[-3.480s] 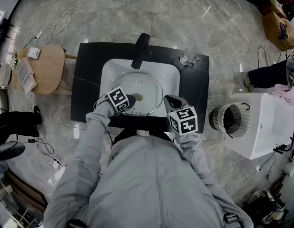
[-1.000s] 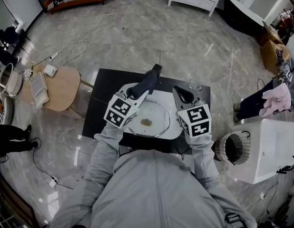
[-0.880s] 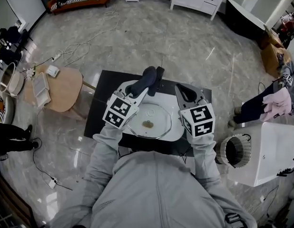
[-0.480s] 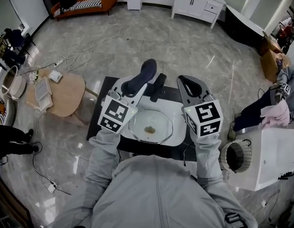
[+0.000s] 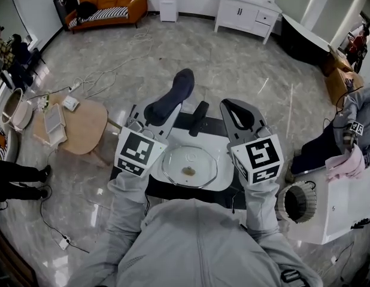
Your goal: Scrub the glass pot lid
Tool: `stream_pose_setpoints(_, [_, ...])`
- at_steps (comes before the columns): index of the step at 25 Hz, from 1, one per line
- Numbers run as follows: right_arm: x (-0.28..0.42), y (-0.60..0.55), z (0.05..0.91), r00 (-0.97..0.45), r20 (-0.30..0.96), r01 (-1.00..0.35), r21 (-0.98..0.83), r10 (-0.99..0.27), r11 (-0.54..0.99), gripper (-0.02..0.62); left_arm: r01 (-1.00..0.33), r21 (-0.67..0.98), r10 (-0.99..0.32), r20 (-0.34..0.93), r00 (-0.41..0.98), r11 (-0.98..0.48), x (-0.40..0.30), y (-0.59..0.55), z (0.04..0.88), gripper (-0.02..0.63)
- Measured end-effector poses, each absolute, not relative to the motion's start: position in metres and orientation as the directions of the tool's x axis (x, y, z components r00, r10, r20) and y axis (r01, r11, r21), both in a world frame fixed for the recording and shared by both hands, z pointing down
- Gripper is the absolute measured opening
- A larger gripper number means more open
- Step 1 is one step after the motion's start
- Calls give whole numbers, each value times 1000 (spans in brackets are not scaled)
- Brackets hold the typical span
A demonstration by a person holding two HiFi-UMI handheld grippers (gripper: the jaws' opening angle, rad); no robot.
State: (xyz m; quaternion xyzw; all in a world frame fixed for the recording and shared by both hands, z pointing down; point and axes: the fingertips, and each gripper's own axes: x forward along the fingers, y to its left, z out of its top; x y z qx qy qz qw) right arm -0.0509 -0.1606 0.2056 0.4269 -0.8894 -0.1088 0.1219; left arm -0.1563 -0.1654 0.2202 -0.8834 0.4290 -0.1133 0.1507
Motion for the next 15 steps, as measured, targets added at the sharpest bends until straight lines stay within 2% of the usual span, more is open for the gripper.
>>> stream_pose_setpoints(15, [-44,-169,213,-583,149,-746,292,-799,599,29,-715,-344,-777,78,624,-609,-152,-169,228,94])
